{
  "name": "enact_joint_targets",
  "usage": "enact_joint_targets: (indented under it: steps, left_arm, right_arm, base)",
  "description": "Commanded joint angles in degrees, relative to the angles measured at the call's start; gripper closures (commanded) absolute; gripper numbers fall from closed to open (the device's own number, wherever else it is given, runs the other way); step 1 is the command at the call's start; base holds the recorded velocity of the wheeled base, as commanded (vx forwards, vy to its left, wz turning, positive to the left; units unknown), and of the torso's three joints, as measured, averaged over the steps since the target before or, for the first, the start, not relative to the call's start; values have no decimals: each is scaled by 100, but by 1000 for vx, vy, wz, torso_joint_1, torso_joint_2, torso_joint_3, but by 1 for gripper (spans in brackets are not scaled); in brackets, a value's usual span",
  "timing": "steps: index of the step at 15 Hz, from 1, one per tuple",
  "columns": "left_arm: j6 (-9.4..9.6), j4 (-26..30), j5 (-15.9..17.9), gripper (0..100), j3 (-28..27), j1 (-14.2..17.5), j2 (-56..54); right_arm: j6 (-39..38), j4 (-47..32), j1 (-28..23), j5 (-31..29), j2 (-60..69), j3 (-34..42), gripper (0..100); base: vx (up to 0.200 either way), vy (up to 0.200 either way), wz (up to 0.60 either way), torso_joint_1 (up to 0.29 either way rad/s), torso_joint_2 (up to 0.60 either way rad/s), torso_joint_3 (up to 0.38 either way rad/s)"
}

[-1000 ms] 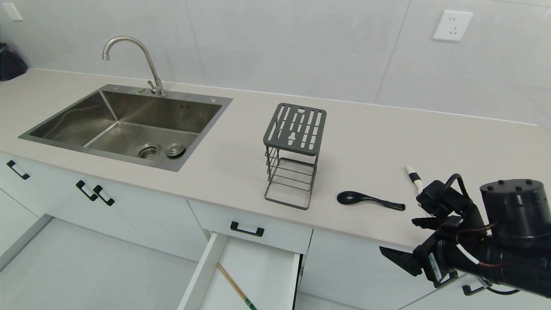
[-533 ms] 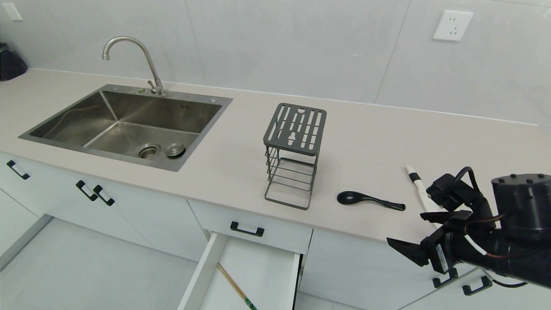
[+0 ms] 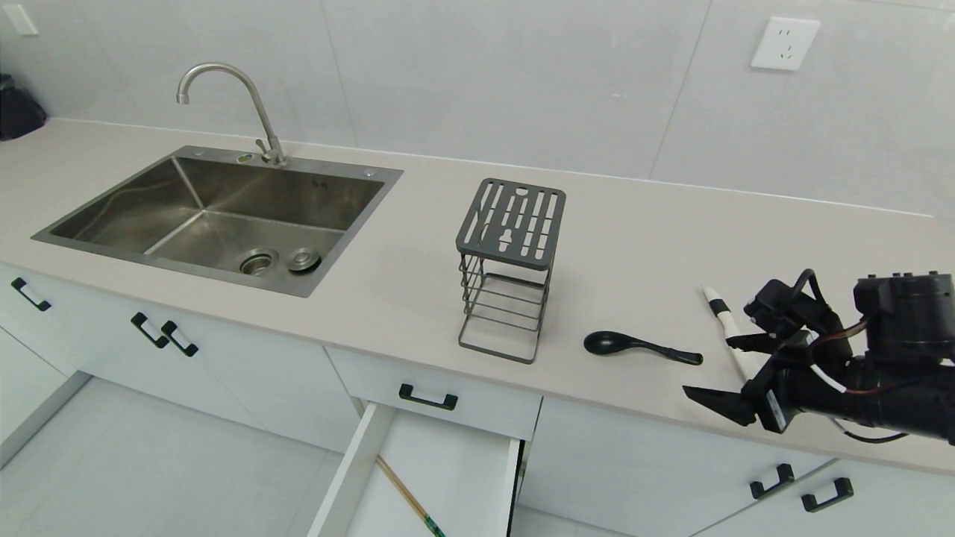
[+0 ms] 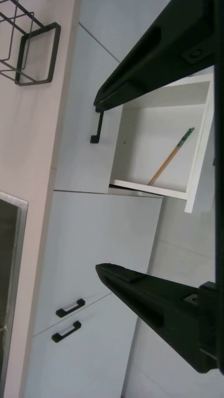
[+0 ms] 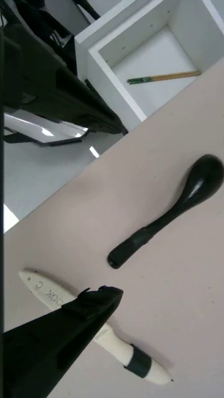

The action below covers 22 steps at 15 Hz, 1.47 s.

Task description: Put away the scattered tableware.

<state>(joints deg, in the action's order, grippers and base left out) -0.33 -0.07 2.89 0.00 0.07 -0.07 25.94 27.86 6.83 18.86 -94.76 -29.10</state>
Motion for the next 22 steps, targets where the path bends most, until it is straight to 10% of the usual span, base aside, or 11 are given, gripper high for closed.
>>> enact_joint_targets:
  steps: [1, 22]
  left_arm:
    - [-2, -1, 1, 0, 0, 1, 7]
    - [-2, -1, 1, 0, 0, 1, 7]
  right_arm:
    - [34, 18, -6, 56, -359, -26, 0]
    - [-89, 440, 442, 100, -2258, -1564, 0]
  base:
    - [0, 0, 0, 0, 0, 0]
    - [0, 0, 0, 0, 0, 0]
